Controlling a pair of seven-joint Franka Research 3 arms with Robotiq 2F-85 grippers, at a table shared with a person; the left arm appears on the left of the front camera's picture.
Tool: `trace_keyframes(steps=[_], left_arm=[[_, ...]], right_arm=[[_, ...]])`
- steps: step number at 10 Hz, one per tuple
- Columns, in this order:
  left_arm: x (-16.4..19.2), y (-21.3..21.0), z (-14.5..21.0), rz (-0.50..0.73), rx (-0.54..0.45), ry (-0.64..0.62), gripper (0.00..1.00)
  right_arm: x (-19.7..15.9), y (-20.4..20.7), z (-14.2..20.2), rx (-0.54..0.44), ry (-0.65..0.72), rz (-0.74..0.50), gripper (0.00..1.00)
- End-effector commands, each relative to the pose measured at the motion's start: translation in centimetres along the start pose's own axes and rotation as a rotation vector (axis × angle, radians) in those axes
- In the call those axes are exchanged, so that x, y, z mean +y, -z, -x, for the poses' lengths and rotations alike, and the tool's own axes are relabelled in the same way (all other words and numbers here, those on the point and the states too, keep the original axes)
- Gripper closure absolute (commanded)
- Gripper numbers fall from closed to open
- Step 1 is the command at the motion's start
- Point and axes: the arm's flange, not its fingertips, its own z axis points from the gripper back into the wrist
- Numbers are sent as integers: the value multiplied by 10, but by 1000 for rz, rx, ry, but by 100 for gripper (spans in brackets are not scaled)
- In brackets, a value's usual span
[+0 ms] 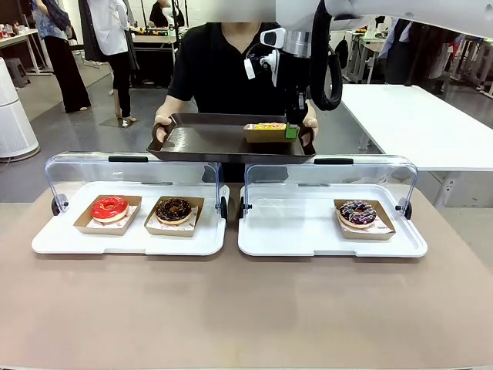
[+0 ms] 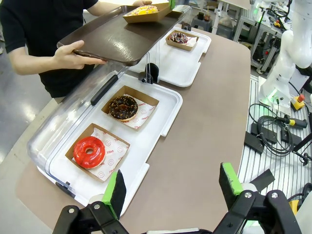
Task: Provide the desired donut to the person.
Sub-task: Place the picked Paper togo box onto the Handle tray extended by the person.
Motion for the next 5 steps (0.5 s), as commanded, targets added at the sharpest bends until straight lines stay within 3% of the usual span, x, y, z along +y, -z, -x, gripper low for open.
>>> trace_keyframes(steps=[1,2,3,4,5], left_arm=[[1,-1,-1,2,-19,13,0],[1,-1,-1,2,-19,13,0],[1,-1,-1,2,-19,13,0],[1,-1,-1,2,-19,13,0],[1,-1,-1,2,-19,13,0]], right_arm=[[4,5,4,-40,-2,-12,57],[4,5,4,-42,-4,-13,39],[2,4,3,-44,-6,-13,0],[3,4,3,-43,-9,-15,0],[4,4,3,-41,-12,-17,26]])
